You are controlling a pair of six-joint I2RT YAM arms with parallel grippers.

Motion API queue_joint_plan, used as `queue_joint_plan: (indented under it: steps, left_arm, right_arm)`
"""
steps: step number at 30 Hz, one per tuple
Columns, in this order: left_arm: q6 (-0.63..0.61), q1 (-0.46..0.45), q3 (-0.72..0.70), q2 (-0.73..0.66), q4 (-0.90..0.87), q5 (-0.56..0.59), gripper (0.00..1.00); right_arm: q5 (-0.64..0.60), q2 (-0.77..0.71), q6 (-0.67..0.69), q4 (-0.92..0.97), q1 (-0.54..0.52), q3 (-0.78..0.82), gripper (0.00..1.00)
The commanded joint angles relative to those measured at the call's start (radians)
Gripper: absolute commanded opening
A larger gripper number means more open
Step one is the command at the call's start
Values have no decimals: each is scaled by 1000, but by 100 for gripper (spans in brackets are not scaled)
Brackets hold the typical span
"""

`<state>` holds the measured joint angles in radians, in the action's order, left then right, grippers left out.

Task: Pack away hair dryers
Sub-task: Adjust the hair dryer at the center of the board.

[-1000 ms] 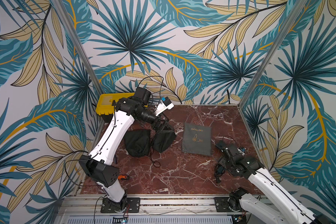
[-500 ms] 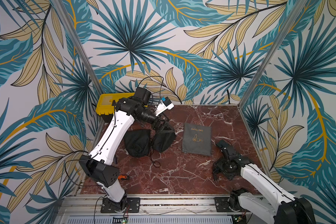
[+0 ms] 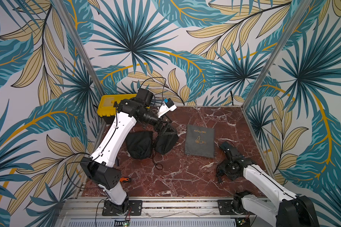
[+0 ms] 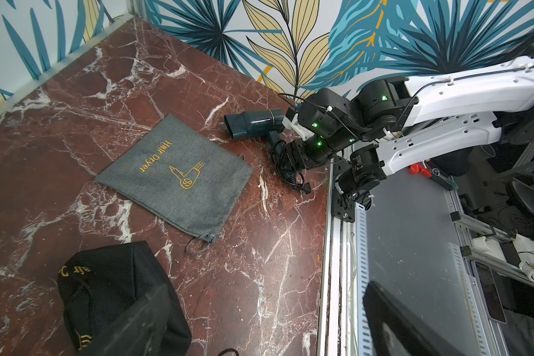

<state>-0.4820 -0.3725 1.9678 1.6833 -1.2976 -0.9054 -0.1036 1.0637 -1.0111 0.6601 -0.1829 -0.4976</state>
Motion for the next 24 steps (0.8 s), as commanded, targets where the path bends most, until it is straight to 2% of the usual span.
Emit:
queue_joint_plan:
  steps: [1, 6, 8, 13, 18, 24]
  left_arm:
    - [-5, -4, -17, -21, 9, -11, 99]
    - [-1, -3, -23, -21, 10, -11, 99]
    - [3, -5, -24, -21, 10, -14, 99]
    - [11, -3, -15, -23, 9, -12, 100]
    - [36, -5, 35, -10, 10, -23, 99]
    - [113, -1, 188, 41, 10, 31, 99]
  right_arm:
    - [-22, 32, 30, 9, 7, 4, 61]
    - [-18, 100, 56, -13, 7, -15, 56]
    - [-25, 127, 67, 1, 7, -33, 50]
    - [-20, 134, 90, 31, 7, -55, 31]
    - [-19, 49, 121, 96, 7, -71, 2]
    - [-36, -129, 196, 168, 3, -98, 0]
